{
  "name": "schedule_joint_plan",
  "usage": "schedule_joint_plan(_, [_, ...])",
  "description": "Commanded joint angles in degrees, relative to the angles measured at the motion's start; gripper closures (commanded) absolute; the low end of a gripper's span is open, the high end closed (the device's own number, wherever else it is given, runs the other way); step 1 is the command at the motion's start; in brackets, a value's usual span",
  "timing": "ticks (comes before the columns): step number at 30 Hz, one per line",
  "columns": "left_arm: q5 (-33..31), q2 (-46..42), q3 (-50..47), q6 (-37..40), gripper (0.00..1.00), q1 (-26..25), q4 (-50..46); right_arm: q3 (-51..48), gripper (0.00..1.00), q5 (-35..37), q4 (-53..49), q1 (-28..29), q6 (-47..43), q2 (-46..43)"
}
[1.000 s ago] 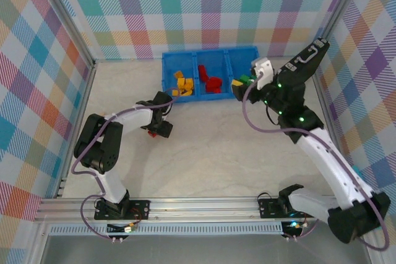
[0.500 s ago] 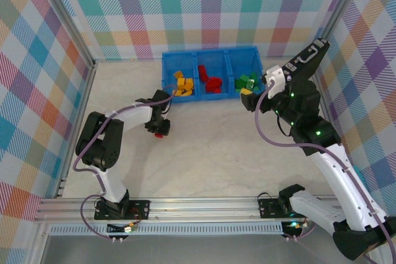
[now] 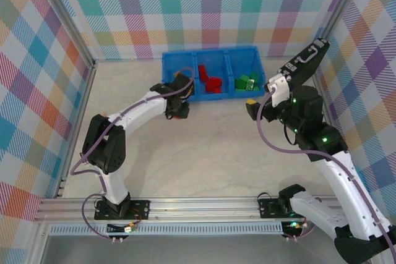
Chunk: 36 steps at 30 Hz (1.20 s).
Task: Sort the legos into containers by color
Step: Pick up the lego from the middle-left of the table, then place the lego in the container.
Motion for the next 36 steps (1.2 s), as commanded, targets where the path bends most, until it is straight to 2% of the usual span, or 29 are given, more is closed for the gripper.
schedule_joint_plan(1, [-1.7, 1.9, 8.9, -2.1, 0.79, -2.3, -0.7, -0.5, 0.02, 0.9, -2.1, -0.2, 1.3, -2.5])
schedule_joint_plan(6, [-1.8, 7.6, 19.4, -2.7, 0.79, -4.4, 5.3, -0.1, 0.01, -0.7, -5.2, -0.2, 5.7, -2.7])
schedule_joint_plan(14, [-5.2, 19.5, 28.9, -3.5, 0.79, -4.0, 18.0, -2.3, 0.01, -1.5, -10.9, -0.2, 13.4, -5.6])
schedule_joint_plan(21, [-3.2, 29.6, 38.5, -5.0, 0.74, -2.0, 19.2, -4.2, 0.01, 0.2, -14.8, -0.2, 17.3, -9.5])
schedule_joint_plan(27, [-1.6, 32.9, 41.0, -5.1, 0.59, -0.2, 21.3, -4.1, 0.01, 4.5, -17.3, -0.2, 15.9, -11.8])
schedule_joint_plan(32, [-0.5, 31.2, 40.5, -2.7, 0.37, 0.4, 22.1, -3.9, 0.01, 3.9, -16.7, -0.2, 13.7, -10.4])
schedule_joint_plan(36, [1.2, 24.9, 37.3, 0.9, 0.36, 0.7, 23.3, -5.0, 0.01, 4.0, -13.6, -0.2, 12.2, -8.6])
